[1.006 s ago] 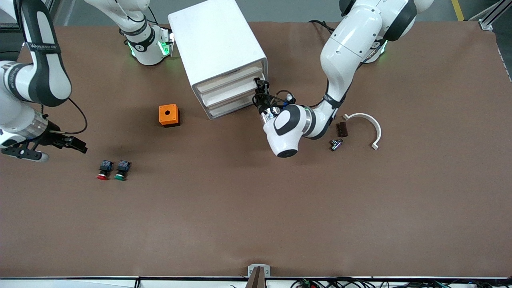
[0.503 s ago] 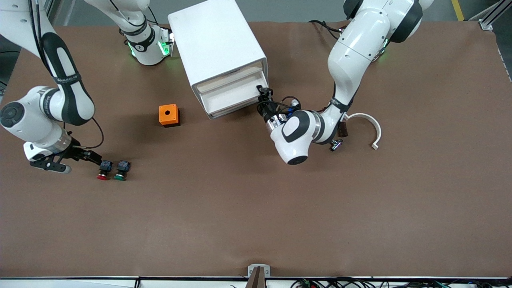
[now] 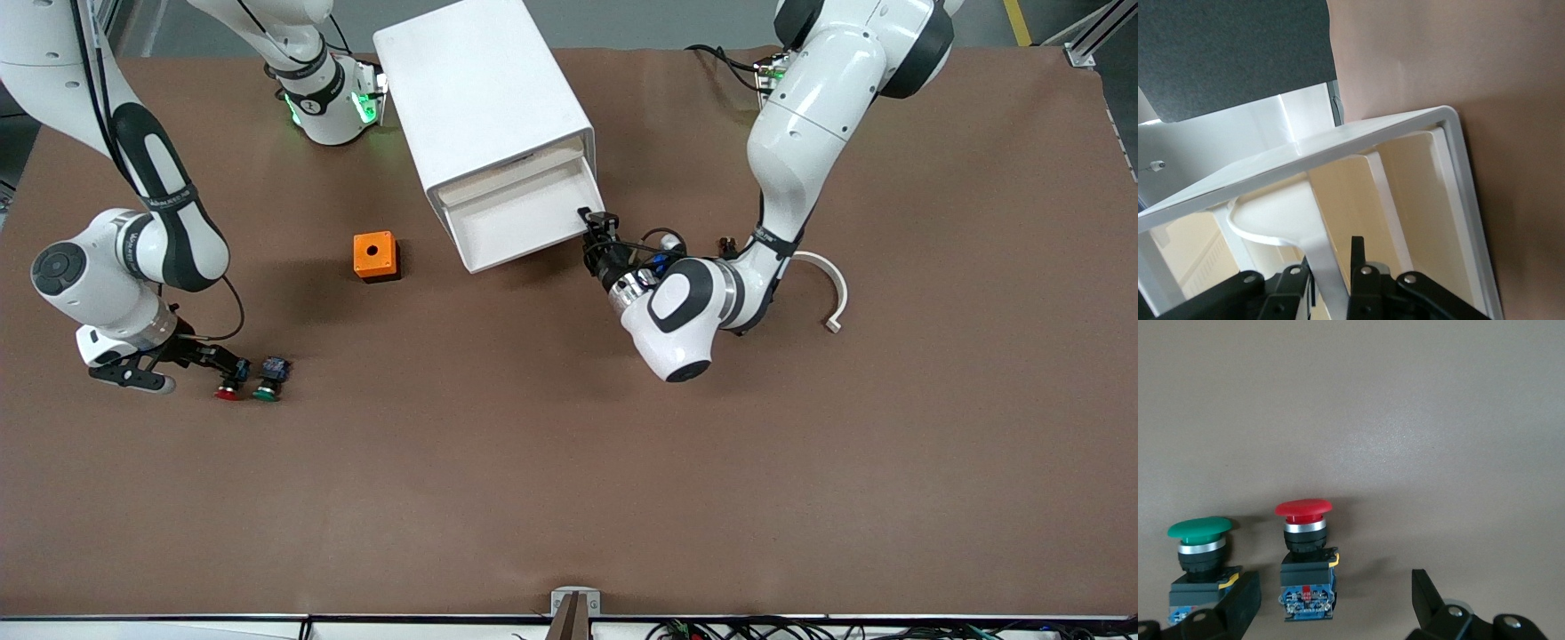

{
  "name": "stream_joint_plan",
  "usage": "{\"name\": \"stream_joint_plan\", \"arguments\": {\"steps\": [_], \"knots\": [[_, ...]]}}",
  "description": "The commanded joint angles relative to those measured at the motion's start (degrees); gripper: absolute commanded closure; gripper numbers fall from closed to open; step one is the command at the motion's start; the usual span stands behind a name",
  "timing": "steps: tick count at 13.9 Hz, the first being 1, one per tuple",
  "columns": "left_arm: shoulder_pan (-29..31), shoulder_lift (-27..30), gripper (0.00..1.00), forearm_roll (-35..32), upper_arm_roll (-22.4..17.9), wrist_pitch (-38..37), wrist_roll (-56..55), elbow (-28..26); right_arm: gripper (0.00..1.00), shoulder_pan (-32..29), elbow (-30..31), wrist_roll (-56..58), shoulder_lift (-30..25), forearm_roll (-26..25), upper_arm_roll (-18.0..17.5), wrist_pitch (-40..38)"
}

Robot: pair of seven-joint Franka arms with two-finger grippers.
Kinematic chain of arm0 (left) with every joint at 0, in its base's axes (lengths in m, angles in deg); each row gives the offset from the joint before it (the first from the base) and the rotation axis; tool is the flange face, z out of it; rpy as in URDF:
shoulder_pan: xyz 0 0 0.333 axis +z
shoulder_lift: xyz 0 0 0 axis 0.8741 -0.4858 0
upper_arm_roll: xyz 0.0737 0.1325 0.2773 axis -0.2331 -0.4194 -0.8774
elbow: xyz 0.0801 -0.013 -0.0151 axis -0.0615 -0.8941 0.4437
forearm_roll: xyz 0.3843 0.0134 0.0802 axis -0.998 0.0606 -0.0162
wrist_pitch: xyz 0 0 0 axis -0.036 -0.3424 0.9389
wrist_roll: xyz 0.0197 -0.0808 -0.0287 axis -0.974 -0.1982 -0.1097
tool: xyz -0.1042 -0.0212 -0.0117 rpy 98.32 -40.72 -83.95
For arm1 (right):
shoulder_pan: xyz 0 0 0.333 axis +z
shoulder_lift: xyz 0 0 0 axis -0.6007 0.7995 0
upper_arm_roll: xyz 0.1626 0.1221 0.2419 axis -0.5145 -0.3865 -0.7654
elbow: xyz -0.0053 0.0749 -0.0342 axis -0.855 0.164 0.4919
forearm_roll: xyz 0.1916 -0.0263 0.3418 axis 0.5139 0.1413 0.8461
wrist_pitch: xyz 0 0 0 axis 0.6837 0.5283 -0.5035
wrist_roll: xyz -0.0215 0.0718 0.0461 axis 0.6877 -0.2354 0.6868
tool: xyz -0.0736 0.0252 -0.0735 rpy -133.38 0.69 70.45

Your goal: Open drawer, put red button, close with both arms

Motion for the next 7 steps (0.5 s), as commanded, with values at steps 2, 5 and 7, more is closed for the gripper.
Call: {"name": "stream_joint_plan", "arguments": {"steps": [2,5,7], "knots": [[1.9,0.3,0.78,1.1,-0.1,2.0,-0.7,1.7,0.0,0.0,0.3,-0.8,0.4,1.0,-0.6,0.3],[2.9,0.3,0.77,2.4,-0.1,2.0,-0.9,2.3,0.0,1.2,0.3,-3.0,0.6,1.0,-0.6,0.4],[3.8,0.3,0.77,2.5,-0.1,2.2,-0.9,2.4,0.0,1.7,0.4,-3.6,1.3,1.0,-0.6,0.6]]}}
